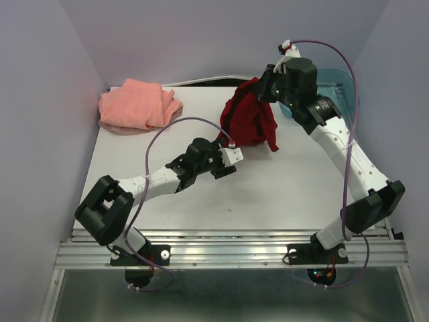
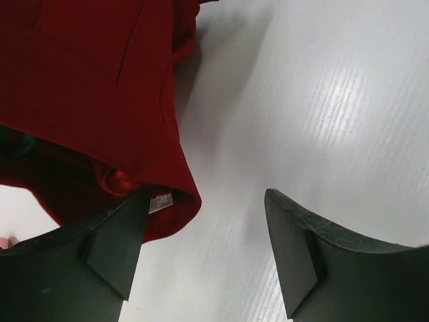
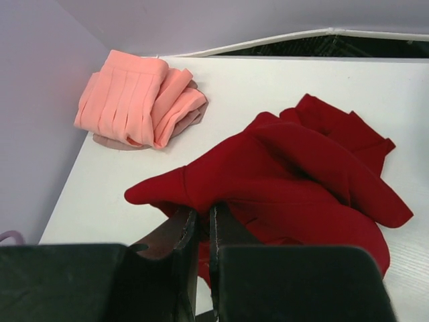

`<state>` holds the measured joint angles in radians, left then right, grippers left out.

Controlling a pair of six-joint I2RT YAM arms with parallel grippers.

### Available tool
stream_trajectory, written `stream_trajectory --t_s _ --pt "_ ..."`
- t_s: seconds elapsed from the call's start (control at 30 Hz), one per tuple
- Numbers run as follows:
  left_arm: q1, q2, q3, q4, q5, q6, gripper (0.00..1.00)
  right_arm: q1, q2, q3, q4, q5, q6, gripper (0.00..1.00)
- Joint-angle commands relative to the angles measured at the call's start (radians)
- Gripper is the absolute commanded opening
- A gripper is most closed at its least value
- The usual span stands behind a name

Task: Fold and stack the skirts
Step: Flatten the skirt out

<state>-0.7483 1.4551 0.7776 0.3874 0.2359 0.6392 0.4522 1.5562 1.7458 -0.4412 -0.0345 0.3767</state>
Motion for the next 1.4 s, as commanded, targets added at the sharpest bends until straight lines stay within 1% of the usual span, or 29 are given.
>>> stream_trajectory --t_s 0.0,0.13,0.23,0.27,0.33,0.37,0.4,0.43,0.5,0.53,0.6,0.63,0.67,0.77,0.8,0.87,0.9,1.0,1.07,1.1,1.13,1.2,1.23,1.27,1.3,1.33,1.37 --pt "0.021 0.051 0.087 0.039 0.017 -0.045 0.80 0.002 -0.080 0.035 0.117 -0.039 0.045 0.01" --pt "0.040 0.114 0.155 0.080 0.037 -0.062 0.86 0.002 -0.090 0.040 0.110 -0.083 0.097 0.01" --pt "0.041 0.185 0.247 0.099 0.031 -0.053 0.88 0.002 -0.094 0.032 0.107 -0.123 0.131 0.01" --pt "0.044 0.224 0.299 0.085 0.031 -0.053 0.88 0.002 -0.093 0.035 0.107 -0.136 0.136 0.01" --pt "0.052 0.255 0.345 0.042 0.037 -0.047 0.87 0.002 -0.088 0.050 0.108 -0.136 0.128 0.01" --pt "0.055 0.270 0.371 -0.010 0.040 -0.041 0.86 0.002 -0.087 0.057 0.110 -0.116 0.119 0.01" --pt "0.058 0.266 0.373 -0.033 0.045 -0.027 0.85 0.002 -0.087 0.066 0.110 -0.104 0.111 0.01" --pt "0.069 0.255 0.364 -0.053 0.066 -0.020 0.82 0.002 -0.085 0.075 0.107 -0.087 0.081 0.01" --pt "0.082 0.180 0.295 -0.087 0.089 -0.013 0.79 0.002 -0.087 0.096 0.105 -0.029 0.044 0.01" --pt "0.096 0.115 0.269 -0.102 0.092 -0.013 0.79 0.002 -0.087 0.103 0.105 0.011 0.003 0.01" --pt "0.107 0.042 0.194 -0.165 0.097 -0.004 0.77 0.002 -0.087 0.107 0.107 0.066 -0.033 0.01" --pt "0.109 -0.029 0.158 -0.223 0.082 0.020 0.76 -0.007 -0.087 0.118 0.107 0.103 -0.059 0.01" --pt "0.110 -0.062 0.158 -0.223 0.076 0.036 0.74 -0.016 -0.085 0.118 0.110 0.117 -0.074 0.01" --pt "0.119 -0.165 0.137 -0.382 0.033 0.086 0.69 -0.038 -0.084 0.159 0.111 0.160 -0.113 0.01" --pt "0.128 -0.183 0.141 -0.410 0.023 0.097 0.60 -0.038 -0.084 0.164 0.108 0.163 -0.119 0.01" --pt "0.151 -0.219 0.146 -0.438 0.029 0.122 0.50 -0.038 -0.091 0.162 0.108 0.153 -0.124 0.01" --pt "0.177 -0.225 0.149 -0.432 0.045 0.128 0.41 -0.038 -0.099 0.155 0.111 0.148 -0.116 0.01" --pt "0.193 -0.210 0.190 -0.452 0.078 0.152 0.33 -0.038 -0.104 0.149 0.110 0.131 -0.113 0.01" --pt "0.201 -0.191 0.215 -0.467 0.109 0.166 0.18 -0.038 -0.096 0.170 0.110 0.143 -0.128 0.01" --pt "0.205 -0.184 0.245 -0.475 0.109 0.172 0.00 -0.038 -0.088 0.185 0.108 0.156 -0.142 0.01" --pt "0.230 -0.176 0.268 -0.481 0.120 0.175 0.00 -0.038 -0.079 0.204 0.110 0.162 -0.175 0.01" --pt "0.269 -0.136 0.391 -0.524 0.132 0.172 0.00 -0.047 -0.050 0.274 0.125 0.203 -0.205 0.01" --pt "0.317 -0.092 0.449 -0.545 0.147 0.166 0.00 -0.047 -0.041 0.309 0.131 0.211 -0.237 0.01" --pt "0.340 -0.069 0.583 -0.577 0.152 0.154 0.00 -0.047 -0.035 0.319 0.140 0.212 -0.260 0.01" --pt "0.360 -0.046 0.657 -0.585 0.149 0.137 0.00 -0.047 -0.028 0.314 0.172 0.206 -0.284 0.01" --pt "0.378 -0.024 0.725 -0.591 0.151 0.087 0.00 -0.047 -0.028 0.307 0.180 0.203 -0.295 0.01" --pt "0.410 0.011 0.852 -0.620 0.158 0.068 0.00 -0.056 -0.030 0.278 0.180 0.211 -0.297 0.01"
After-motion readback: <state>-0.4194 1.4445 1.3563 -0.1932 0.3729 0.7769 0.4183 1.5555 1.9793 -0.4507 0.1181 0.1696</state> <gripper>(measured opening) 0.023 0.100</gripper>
